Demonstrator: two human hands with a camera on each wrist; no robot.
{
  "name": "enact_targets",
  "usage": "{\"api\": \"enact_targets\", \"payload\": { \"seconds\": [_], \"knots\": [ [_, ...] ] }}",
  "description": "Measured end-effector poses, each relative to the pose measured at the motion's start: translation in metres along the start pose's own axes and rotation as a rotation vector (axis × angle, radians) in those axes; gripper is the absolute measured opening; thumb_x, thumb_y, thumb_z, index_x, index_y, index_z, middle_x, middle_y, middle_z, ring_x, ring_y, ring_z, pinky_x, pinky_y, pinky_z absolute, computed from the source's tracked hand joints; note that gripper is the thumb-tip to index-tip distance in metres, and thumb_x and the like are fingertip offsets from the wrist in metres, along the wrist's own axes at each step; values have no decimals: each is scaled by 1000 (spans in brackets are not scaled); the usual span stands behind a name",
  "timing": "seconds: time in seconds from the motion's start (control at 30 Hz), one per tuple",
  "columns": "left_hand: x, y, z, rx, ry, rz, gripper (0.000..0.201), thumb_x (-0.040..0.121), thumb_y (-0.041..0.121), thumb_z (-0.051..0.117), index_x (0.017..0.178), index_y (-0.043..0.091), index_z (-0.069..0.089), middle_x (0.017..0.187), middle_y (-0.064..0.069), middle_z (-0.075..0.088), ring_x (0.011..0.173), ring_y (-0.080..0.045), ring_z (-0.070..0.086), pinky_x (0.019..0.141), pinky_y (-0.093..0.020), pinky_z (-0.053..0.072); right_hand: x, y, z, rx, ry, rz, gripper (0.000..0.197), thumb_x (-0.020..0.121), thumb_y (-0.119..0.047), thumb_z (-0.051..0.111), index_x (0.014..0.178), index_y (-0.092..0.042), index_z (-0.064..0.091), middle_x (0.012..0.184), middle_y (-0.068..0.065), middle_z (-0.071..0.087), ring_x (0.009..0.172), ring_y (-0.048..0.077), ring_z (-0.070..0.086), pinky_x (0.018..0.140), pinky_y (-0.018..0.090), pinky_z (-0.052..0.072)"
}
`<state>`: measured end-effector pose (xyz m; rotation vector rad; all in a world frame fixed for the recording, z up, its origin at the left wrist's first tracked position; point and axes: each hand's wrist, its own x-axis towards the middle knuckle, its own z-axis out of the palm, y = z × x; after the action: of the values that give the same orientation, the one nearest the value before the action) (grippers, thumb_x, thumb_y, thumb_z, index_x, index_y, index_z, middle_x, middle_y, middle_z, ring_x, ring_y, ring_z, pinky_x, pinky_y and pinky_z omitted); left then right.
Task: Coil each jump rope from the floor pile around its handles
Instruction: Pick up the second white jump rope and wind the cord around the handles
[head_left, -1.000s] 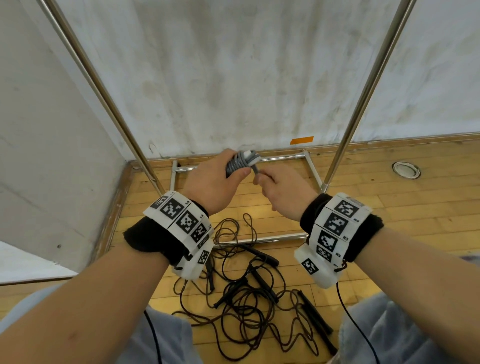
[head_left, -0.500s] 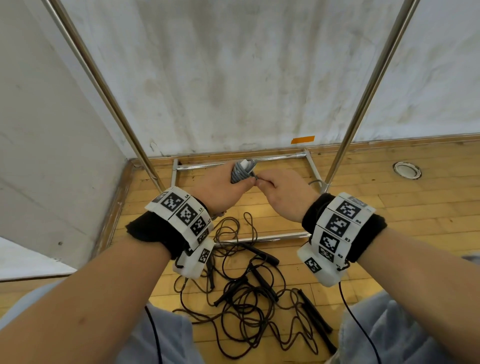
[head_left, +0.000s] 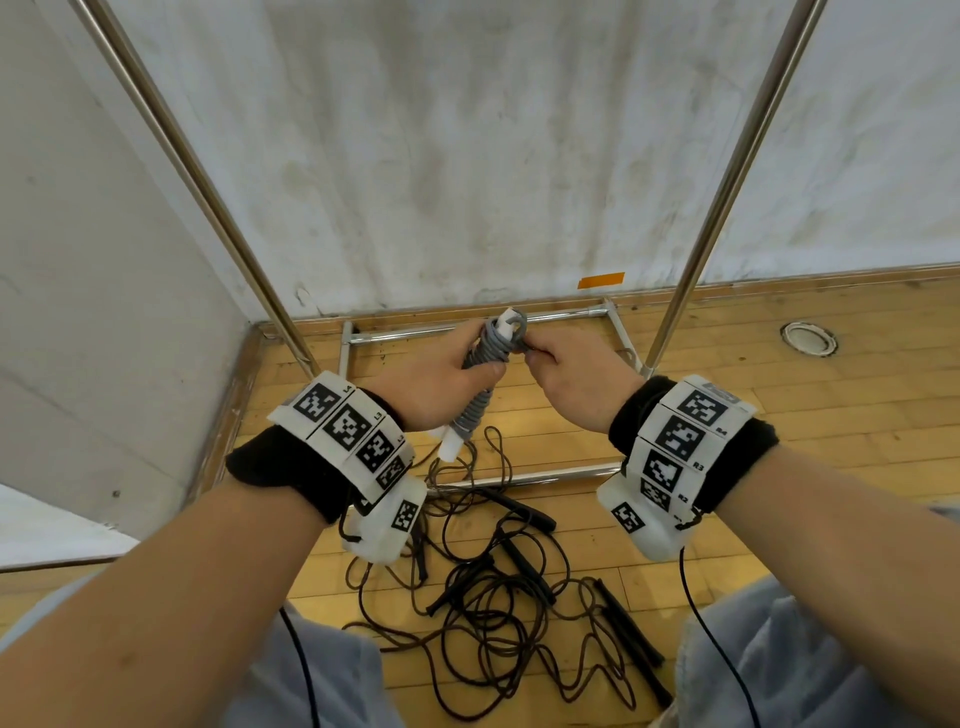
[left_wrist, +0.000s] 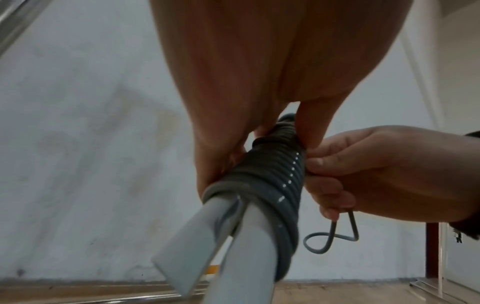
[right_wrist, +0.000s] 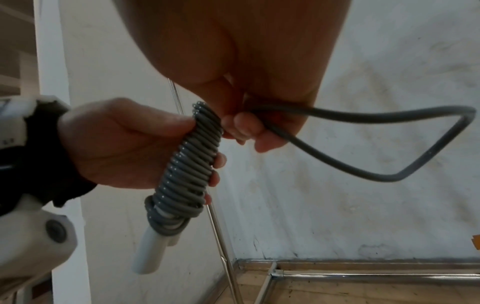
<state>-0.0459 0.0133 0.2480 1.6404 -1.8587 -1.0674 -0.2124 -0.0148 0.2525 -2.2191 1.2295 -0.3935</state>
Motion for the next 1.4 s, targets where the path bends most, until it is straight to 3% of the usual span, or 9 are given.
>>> {"api": "enact_targets", "payload": {
  "seconds": [0.17,0.3,0.47,0.6,0.77,0.9,1.07,1.2,1.4],
  "knots": [
    [0,-1,0,27,101,47,41,89,31,64,126,26,49,96,7,58,84,-8,60,73,-26,49,-2,-1,-3,9,-14,-20,21,96,-10,39,80,-11,53,78,6,56,71,20,48,66,31,38],
    [1,-1,-2,-23,123,57,35,86,28,68,117,24,54,95,-2,67,82,-16,65,71,-30,51,-2,2,-2,-17,13,-41,29,97,-18,43,70,-15,52,70,3,55,67,17,48,63,31,36],
    [3,-1,1,-22,206,13,38,78,33,73,107,29,49,84,4,63,66,-9,60,58,-24,45,-2,0,-1,-4,13,-43,33,97,-18,42,65,-24,46,71,1,54,67,17,47,64,30,35],
    [4,1,1,-61,217,18,28,76,28,73,99,27,56,77,9,61,64,-7,59,58,-23,46,-2,1,-1,-6,4,-48,27,96,-18,44,71,-18,51,73,5,57,68,18,48,65,32,39],
    [3,0,3,-66,242,9,32,84,24,68,85,29,36,77,3,57,50,5,53,45,-10,39,1,4,-4,-3,45,-40,34,96,-33,46,69,-16,59,58,-1,50,54,13,44,55,30,35],
    [4,4,6,-197,212,-53,26,87,13,61,90,25,39,76,-6,68,53,-11,66,45,-22,48,2,3,-5,-66,8,-41,30,98,-28,42,77,-17,60,65,-3,50,64,16,48,57,30,36],
    [7,4,4,-180,240,-81,23,91,16,59,100,22,38,81,-7,63,54,-7,62,50,-22,51,2,1,-5,-106,-28,-41,22,99,-19,39,91,-13,59,68,-5,47,65,13,43,56,25,31],
    [4,6,2,-236,59,-133,46,88,8,55,129,19,35,101,-14,63,98,-30,63,92,-48,50,1,7,-7,-124,12,22,21,98,-21,43,91,-16,62,71,-3,51,67,13,46,59,25,33],
    [0,4,-3,-160,23,15,29,87,21,67,109,34,53,102,-8,66,97,-24,65,91,-46,51,1,8,-11,-112,10,46,24,97,-22,44,81,-17,61,78,4,62,71,19,54,66,28,40]
  ]
}}
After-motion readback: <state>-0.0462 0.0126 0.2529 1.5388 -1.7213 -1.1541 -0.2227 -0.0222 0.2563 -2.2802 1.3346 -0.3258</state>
